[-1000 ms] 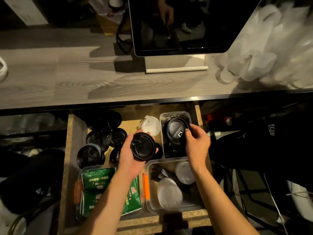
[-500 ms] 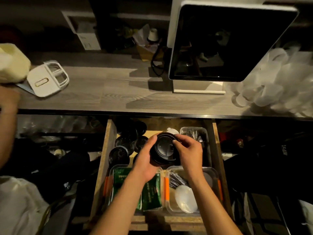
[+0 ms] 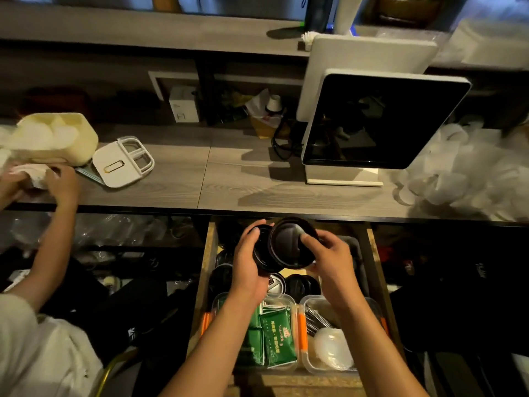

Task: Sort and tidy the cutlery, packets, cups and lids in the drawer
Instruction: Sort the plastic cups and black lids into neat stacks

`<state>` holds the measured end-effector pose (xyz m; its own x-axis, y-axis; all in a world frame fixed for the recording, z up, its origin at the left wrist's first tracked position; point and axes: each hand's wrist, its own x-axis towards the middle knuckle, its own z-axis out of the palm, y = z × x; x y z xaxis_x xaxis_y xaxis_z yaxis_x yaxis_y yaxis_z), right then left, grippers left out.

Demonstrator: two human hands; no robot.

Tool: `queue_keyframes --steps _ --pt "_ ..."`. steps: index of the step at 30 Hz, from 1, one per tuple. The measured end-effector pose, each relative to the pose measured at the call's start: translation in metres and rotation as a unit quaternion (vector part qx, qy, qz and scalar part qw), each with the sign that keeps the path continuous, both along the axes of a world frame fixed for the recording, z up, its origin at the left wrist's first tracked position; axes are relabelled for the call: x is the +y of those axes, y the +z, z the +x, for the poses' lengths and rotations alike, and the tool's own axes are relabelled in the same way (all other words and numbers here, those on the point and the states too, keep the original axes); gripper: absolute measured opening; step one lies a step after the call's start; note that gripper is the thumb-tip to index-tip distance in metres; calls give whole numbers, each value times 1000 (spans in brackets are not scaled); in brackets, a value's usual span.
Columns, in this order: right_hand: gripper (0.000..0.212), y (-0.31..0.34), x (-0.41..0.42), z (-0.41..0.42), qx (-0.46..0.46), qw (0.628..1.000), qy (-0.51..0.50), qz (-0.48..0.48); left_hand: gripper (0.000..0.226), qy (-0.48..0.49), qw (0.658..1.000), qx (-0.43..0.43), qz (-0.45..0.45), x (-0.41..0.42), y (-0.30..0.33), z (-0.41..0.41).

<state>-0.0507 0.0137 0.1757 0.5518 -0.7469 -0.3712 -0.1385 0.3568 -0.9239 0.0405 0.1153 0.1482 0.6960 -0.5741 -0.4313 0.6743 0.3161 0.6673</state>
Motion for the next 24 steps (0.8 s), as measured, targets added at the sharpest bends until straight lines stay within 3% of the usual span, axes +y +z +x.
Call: queue_keyframes --steps 4,7,10,14,19,22,24 --pt "24 30 -10 -3 -38 996 45 -63 54 -76 992 99 29 16 12 10" --pt "28 54 -14 -5 -17 982 170 -83 62 -152 979 130 36 24 20 13" --pt "35 66 -13 3 51 943 285 -161 61 -211 968 131 40 30 27 11" --pt "26 59 -3 14 96 882 370 -275 66 -241 961 129 42 34 29 8" --pt "16 29 12 17 68 848 335 -405 74 -242 960 128 61 37 26 13" --pt "21 21 15 17 65 853 319 -407 80 -273 950 87 125 34 23 10" --pt "23 20 15 17 69 853 325 -403 86 -236 955 87 160 38 36 14"
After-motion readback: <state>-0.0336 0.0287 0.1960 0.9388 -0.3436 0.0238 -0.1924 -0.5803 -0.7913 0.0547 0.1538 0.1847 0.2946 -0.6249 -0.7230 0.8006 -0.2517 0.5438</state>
